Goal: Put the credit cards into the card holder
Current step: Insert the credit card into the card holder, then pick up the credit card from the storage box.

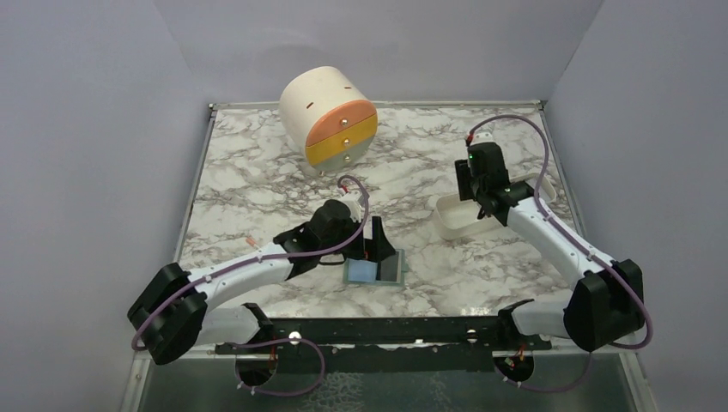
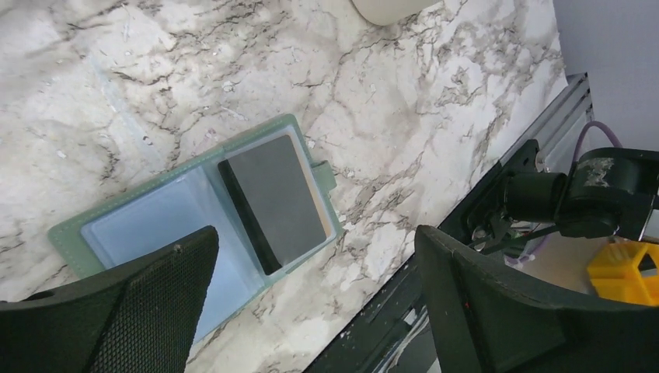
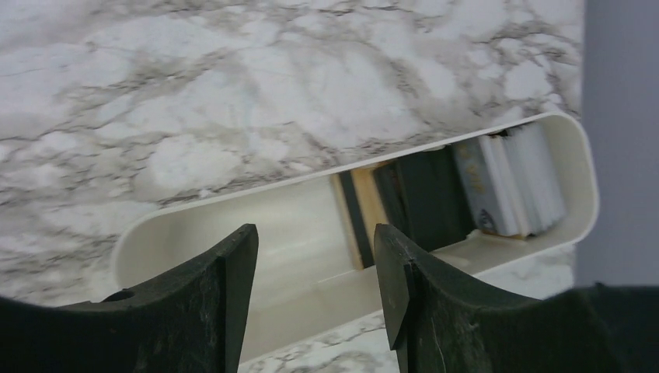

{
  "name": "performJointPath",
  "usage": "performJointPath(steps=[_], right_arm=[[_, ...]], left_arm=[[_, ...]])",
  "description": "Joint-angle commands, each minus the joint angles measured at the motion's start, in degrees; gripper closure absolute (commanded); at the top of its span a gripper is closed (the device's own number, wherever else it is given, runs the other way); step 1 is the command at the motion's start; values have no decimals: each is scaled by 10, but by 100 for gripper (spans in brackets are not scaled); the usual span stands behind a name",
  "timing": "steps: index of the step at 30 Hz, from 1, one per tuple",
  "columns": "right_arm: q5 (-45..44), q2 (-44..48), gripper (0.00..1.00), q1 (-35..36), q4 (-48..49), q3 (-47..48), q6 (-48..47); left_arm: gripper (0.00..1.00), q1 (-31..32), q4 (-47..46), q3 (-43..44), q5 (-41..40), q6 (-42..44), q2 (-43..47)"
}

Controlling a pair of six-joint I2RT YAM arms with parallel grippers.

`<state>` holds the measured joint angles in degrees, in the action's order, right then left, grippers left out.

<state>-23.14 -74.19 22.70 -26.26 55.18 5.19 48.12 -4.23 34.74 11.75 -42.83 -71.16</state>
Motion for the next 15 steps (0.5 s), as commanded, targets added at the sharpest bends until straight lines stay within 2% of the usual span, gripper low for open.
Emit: performJointPath(steps=[1, 7, 15], right_arm=[[-21, -7, 43, -78, 53, -7, -121], [-39, -58, 43, -155, 85, 10, -203], [-60, -110, 44, -192, 130, 0, -247]], left_arm=[[1, 2, 119, 37, -53, 72, 45], [1, 2, 177, 67, -85, 102, 84], [1, 2, 196, 78, -95, 121, 128]])
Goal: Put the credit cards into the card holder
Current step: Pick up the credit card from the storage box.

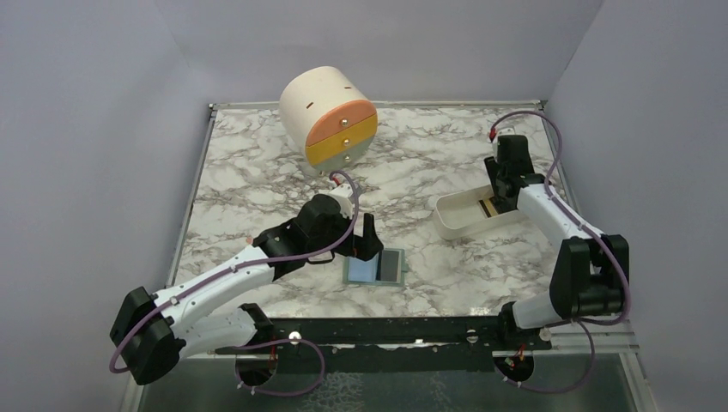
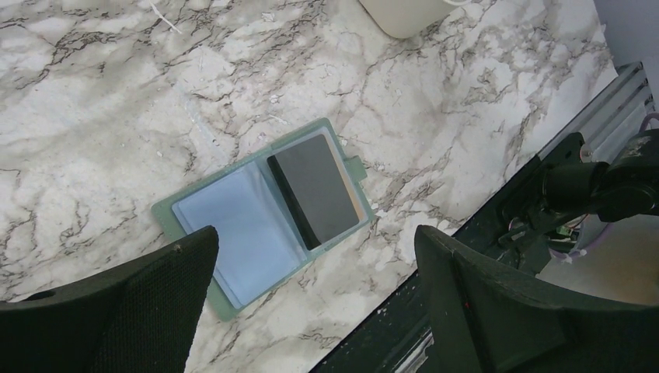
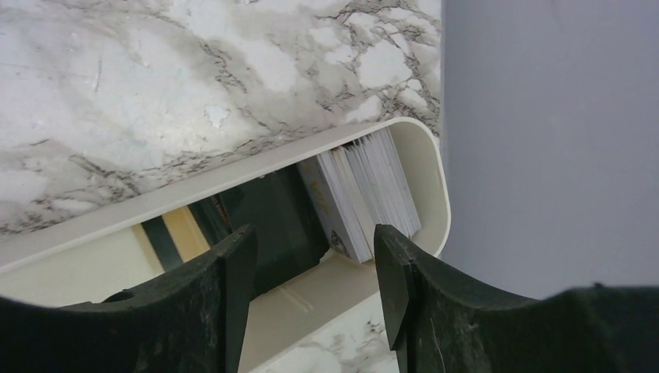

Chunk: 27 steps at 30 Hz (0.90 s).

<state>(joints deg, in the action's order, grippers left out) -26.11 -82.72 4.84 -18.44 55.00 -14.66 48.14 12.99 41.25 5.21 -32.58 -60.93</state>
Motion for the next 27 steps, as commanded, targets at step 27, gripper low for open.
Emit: performJointPath(steps=[27], right_arm=[[-72, -132, 63, -62, 183, -36, -125]], left_arm=[[1, -3, 17, 4, -28, 24, 38]])
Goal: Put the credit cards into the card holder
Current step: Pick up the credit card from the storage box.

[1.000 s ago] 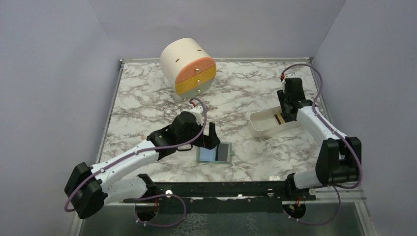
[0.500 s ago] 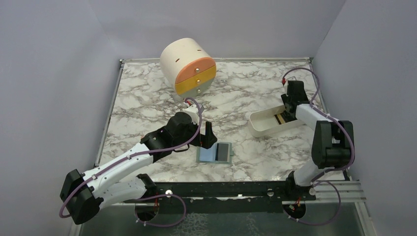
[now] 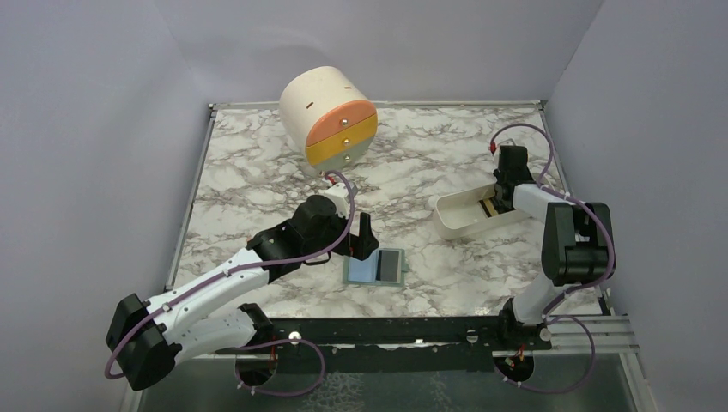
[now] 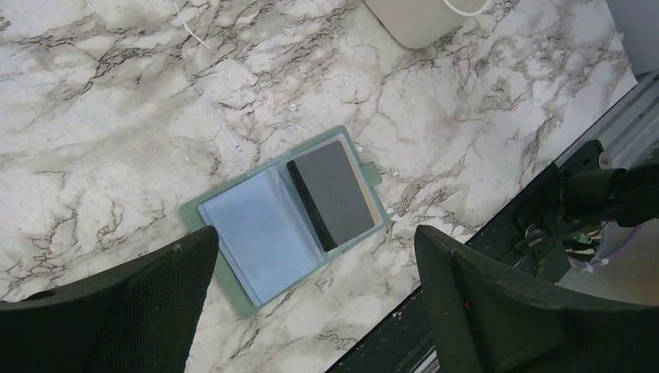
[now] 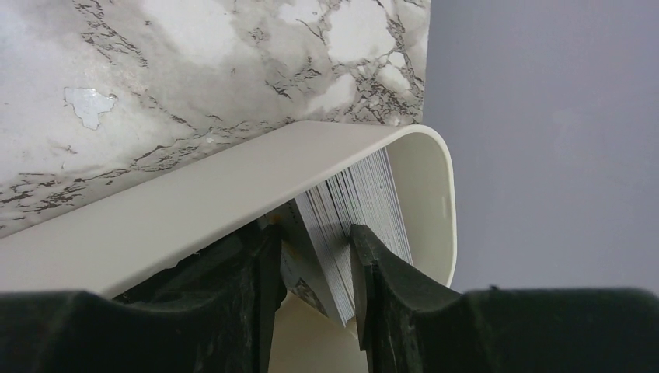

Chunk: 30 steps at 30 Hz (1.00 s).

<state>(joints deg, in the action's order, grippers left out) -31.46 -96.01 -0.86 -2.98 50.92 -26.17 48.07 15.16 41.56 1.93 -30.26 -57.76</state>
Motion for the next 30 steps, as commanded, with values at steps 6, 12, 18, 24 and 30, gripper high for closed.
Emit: performJointPath(steps=[6, 12, 18, 24, 30], right_arm=[[-25, 5, 67, -5, 8, 24, -9], [-15, 22, 72, -5, -13, 37, -7], [24, 30, 90, -4, -76, 58, 18], [108, 47, 99, -1, -191, 110, 76], [184, 107, 99, 9, -254, 118, 141]], left_arm=[[1, -3, -10, -5, 6, -3, 2], [1, -4, -23, -5, 28, -7, -8], [1, -3, -22, -10, 37, -8, -13], [1, -4, -19, -26, 23, -19, -18], [6, -4, -14, -50, 18, -65, -45]])
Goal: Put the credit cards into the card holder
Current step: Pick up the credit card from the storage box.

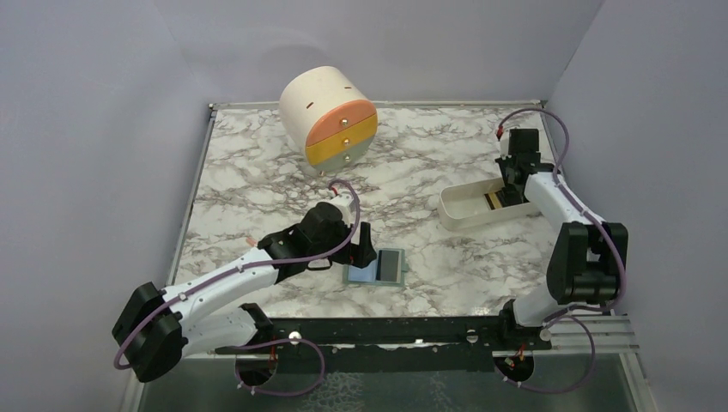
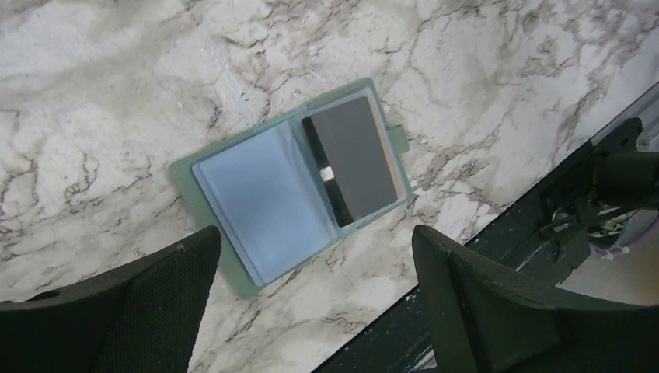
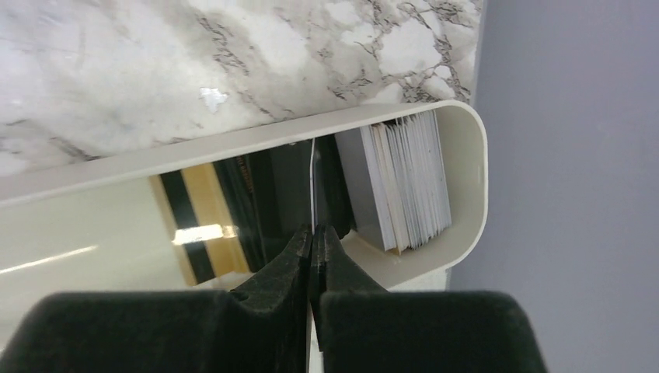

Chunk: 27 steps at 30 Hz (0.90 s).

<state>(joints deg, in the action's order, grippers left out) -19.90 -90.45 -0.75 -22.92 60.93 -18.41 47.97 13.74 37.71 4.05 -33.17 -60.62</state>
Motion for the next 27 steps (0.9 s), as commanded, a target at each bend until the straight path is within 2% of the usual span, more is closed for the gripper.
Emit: performJointPath(steps=[1, 5, 9, 11, 18, 23, 25, 27], right_arm=[[70, 63, 99, 9, -61, 20, 86], [88, 89, 99, 33, -109, 47, 142], [77, 117, 99, 93, -153, 74, 176], [99, 139, 99, 124, -163, 78, 208], [265, 254, 99, 171, -72, -4, 332], [336, 291, 99, 205, -25, -66, 423], [342, 294, 99, 236, -8, -86, 455], [333, 299, 99, 272, 16, -111, 484]], left_arm=[[8, -3, 1, -15, -1, -38, -21], [14, -3, 23, -12, -24, -38, -41], [15, -3, 28, -12, -46, -35, -38], [15, -5, 25, -14, -50, -34, -34], [23, -18, 38, -22, -49, -51, -16], [37, -46, 14, -47, -19, -66, 9], [44, -60, 7, -56, -7, -65, 6], [47, -73, 0, -67, 3, -65, 3]])
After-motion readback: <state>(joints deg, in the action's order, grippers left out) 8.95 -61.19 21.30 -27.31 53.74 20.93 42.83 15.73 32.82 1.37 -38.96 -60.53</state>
